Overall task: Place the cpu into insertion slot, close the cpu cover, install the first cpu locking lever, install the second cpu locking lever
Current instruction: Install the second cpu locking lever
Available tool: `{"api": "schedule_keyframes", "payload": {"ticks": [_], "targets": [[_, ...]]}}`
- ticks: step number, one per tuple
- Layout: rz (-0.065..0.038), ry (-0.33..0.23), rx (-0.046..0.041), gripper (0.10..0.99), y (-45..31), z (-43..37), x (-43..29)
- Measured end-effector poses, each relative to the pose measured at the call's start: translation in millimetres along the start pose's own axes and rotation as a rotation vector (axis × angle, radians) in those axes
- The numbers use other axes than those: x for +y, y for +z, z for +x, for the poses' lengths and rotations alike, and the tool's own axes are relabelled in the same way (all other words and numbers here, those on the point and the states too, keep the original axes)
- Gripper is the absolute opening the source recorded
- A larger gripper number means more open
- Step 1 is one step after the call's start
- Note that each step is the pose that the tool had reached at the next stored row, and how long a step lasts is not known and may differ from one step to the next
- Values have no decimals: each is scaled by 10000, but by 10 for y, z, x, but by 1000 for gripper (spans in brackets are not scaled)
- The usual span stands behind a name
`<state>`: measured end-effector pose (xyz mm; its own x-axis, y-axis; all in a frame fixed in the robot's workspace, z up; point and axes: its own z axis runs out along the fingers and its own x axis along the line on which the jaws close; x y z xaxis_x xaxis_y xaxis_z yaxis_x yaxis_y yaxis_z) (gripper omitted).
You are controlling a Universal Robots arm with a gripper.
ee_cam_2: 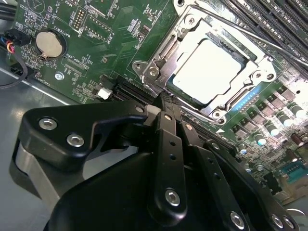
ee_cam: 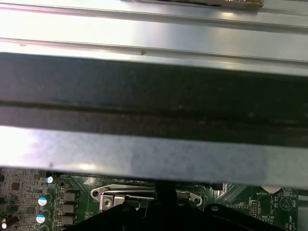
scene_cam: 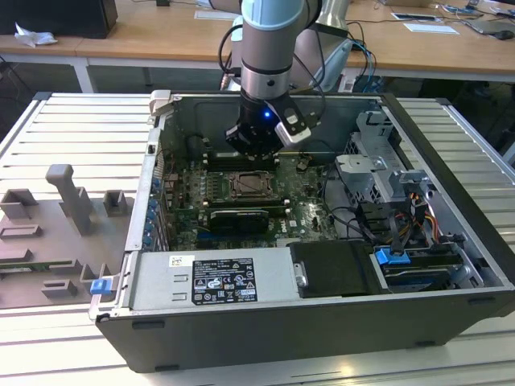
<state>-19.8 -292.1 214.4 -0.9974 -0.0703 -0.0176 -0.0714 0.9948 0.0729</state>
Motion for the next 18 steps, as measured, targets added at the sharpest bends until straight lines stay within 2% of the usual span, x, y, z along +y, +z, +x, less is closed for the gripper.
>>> {"api": "schedule_keyframes", "payload": {"ticks": [12, 18], "targets": [[1, 1, 1, 106, -15, 3, -32], [1, 0, 0, 106, -135, 0, -23]]}}
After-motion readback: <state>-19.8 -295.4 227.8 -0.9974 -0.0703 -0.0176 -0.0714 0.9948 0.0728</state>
